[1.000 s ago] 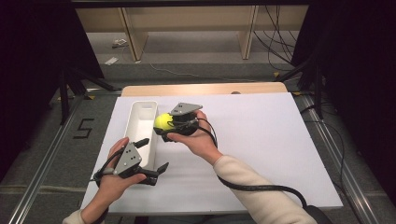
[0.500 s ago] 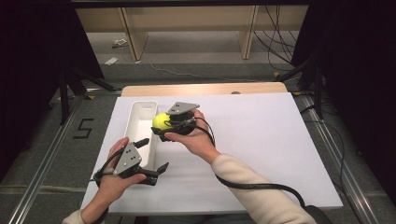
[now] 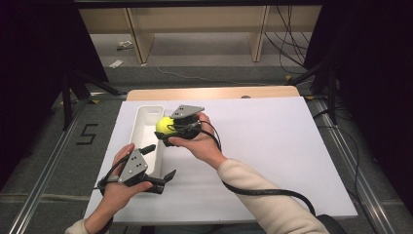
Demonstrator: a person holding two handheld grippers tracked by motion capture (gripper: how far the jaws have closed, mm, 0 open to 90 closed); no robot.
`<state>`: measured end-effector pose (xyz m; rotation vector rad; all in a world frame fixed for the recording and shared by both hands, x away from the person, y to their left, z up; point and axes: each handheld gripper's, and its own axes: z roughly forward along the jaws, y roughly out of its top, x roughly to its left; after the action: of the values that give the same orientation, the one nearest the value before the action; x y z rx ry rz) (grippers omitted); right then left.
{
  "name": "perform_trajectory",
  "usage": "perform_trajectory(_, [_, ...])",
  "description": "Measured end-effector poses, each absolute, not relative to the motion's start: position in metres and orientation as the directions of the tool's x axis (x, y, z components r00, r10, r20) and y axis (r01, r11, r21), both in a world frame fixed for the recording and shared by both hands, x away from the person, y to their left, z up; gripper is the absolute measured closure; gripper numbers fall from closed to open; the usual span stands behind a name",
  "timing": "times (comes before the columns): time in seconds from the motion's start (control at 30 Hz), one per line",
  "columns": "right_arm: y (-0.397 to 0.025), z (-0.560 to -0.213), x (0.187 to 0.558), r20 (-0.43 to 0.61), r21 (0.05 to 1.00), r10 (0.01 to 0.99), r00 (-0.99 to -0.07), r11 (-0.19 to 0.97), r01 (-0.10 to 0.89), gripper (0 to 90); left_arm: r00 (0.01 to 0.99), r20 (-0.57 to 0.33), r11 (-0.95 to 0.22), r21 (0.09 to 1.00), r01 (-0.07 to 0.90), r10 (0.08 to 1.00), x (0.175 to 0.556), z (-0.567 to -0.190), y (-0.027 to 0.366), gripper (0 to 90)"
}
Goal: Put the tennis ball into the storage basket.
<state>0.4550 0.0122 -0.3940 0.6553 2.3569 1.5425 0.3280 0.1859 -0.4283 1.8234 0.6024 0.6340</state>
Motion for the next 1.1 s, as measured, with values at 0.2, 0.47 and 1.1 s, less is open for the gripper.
perform_trajectory(0.2, [0.015, -0.393, 0.455, 0.036, 0.912, 0.493, -0.869, 0.339, 0.23, 26.7, 0.731, 0.137, -0.308, 0.946, 0.104, 0.668, 0.328, -0.428, 0.186, 0.0])
perform_trajectory(0.47, [0.019, -0.392, 0.457, 0.034, 0.913, 0.488, -0.872, 0.34, 0.225, 26.7, 0.733, 0.138, -0.309, 0.945, 0.104, 0.667, 0.328, -0.428, 0.186, 0.0])
perform_trajectory(1.1, [0.024, -0.39, 0.459, 0.033, 0.913, 0.486, -0.874, 0.34, 0.223, 26.7, 0.734, 0.136, -0.306, 0.946, 0.103, 0.665, 0.327, -0.428, 0.185, 0.0])
